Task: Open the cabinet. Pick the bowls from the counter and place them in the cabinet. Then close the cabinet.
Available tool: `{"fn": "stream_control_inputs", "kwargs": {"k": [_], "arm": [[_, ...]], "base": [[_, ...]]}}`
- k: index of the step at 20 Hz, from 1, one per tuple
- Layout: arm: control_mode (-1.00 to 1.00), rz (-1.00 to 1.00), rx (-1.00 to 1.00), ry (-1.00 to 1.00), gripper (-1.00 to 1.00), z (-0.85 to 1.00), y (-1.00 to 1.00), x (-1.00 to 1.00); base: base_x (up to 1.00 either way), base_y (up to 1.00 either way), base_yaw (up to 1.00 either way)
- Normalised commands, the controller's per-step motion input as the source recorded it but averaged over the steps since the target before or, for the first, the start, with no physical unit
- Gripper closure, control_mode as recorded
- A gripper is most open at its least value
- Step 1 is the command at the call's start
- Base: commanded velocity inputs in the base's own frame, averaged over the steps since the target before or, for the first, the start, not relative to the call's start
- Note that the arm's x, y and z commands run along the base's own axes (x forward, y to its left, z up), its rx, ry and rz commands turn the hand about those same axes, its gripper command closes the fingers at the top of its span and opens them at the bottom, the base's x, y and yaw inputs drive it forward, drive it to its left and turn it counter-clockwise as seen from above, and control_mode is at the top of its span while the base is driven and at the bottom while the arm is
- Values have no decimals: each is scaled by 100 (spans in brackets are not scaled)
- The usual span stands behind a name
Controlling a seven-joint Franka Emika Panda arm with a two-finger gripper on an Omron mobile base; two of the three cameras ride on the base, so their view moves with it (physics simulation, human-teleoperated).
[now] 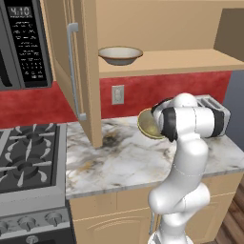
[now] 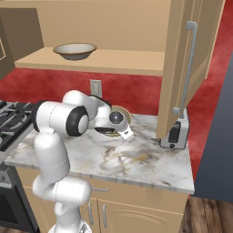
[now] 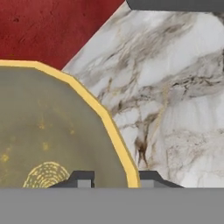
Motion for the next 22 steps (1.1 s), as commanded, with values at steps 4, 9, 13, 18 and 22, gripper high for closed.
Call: {"fn": "stream_control_inputs", "kwargs": {"k": [4,9,13,18,22], "arm": [[-100,0,4,-6,100,44,0,-11],[-100,0,3,-6,100,51,0,-15],[-100,0,1,-6,100,16,0,-10],[-100,0,0,0,100,0,0,-3],[-100,0,0,0,100,24,-16,-64]], "base": [[0,0,0],[0,0,0],[0,0,0],[0,0,0],[0,0,0]]}}
